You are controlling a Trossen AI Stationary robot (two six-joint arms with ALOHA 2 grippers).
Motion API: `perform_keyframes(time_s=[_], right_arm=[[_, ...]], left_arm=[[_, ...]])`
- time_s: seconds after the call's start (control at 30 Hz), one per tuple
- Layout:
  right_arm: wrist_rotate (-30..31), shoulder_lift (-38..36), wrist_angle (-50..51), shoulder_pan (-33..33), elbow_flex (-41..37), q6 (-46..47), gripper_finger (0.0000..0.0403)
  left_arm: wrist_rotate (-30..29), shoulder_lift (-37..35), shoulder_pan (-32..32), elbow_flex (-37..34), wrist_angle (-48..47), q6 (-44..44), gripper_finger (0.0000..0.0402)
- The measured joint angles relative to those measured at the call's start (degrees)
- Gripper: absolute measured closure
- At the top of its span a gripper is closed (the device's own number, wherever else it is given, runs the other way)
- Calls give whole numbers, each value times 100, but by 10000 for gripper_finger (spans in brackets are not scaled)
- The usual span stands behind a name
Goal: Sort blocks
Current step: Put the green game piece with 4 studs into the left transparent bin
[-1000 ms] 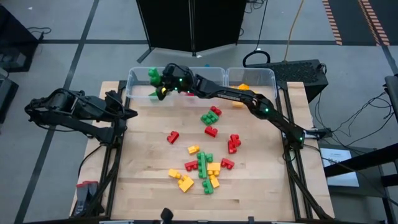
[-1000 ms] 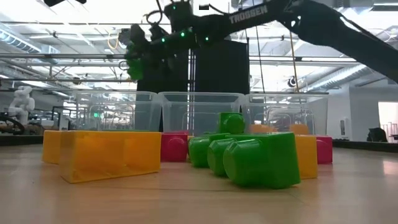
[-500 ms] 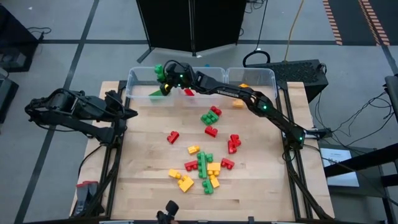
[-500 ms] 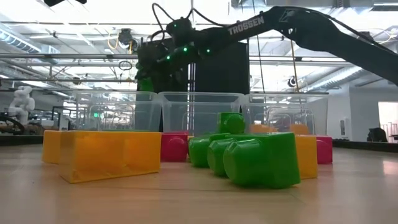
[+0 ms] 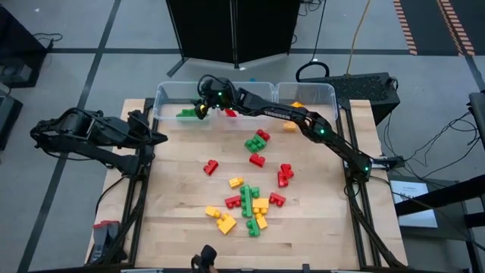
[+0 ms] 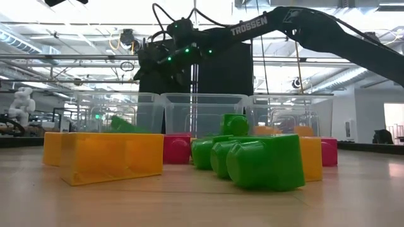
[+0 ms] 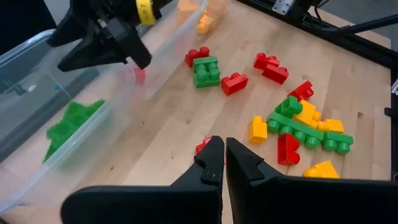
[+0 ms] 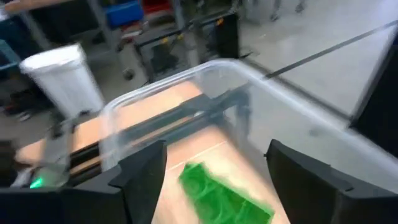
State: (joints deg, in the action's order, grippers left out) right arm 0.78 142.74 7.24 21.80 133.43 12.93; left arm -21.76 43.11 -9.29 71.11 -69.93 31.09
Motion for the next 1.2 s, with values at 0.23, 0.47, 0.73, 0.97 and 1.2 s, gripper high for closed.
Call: perform_keyframes(time_s=[0.23, 0.47, 0.73, 0.97, 1.2], right_arm=[[-390, -949, 711, -4, 115, -853, 166], [-367, -2304, 3228, 0, 129, -1970, 170], [-388, -2924, 7078, -88, 134, -1884, 170], [-743, -2948, 8269, -953, -307, -1752, 170], [-690, -2955, 7541, -2073, -1332, -1771, 176]], left_arm=[[-37, -4, -1, 0, -2, 0, 402], [-272, -7, -1, 0, 0, -2, 402], [-376, -4, 1, 0, 7, 4, 402], [-400, -2, -1, 0, 61, 9, 402], [-402, -2, 1, 1, 59, 11, 402]])
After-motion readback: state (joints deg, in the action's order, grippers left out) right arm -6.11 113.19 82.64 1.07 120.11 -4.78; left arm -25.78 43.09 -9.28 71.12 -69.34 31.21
